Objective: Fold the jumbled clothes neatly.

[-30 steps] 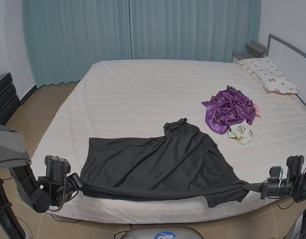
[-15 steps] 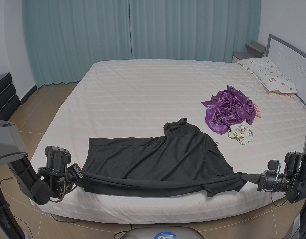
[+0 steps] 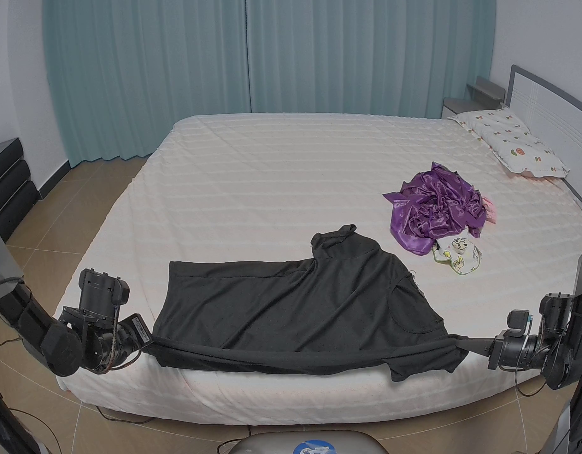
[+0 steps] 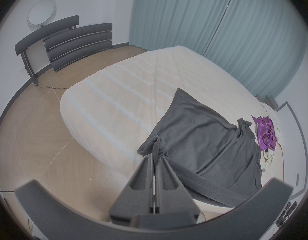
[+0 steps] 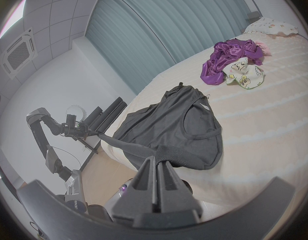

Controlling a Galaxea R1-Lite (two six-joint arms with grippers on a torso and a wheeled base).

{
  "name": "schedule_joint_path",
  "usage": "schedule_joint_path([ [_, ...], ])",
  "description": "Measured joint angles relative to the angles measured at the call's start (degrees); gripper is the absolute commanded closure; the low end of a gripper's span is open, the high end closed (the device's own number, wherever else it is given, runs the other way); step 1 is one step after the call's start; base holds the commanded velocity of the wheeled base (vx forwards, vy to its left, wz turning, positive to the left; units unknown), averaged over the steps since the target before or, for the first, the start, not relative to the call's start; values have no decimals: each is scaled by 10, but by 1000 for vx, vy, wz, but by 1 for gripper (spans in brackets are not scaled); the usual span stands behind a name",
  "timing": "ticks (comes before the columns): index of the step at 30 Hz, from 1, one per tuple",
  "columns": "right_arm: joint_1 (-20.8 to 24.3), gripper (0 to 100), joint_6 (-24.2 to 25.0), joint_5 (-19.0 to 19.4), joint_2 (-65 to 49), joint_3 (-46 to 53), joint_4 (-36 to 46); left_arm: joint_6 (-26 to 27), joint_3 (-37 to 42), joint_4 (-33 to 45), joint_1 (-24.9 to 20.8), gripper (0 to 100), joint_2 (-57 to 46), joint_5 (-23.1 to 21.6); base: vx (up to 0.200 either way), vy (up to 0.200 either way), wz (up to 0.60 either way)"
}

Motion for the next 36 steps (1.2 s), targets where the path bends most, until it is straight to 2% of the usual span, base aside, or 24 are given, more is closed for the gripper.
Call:
schedule_joint_path([
  [5, 1, 100, -14, 1, 0, 11, 0, -1, 1, 7, 0, 100, -9, -5, 0, 0, 0],
  [14, 12, 100, 1, -6, 9, -21, 0, -3, -28, 8, 7, 100, 6, -12, 0, 0, 0],
  [21, 36, 100, 27, -54, 37, -91, 0, -3, -83, 9, 30, 100, 48, -12, 0, 0, 0],
  [30, 69, 100, 50, -93, 80, -161, 0, -2, -151, 11, 36, 100, 127, -12, 0, 0, 0],
  [36, 78, 100, 70, -105, 103, -193, 0, -3, -199, 11, 37, 100, 179, -12, 0, 0, 0],
])
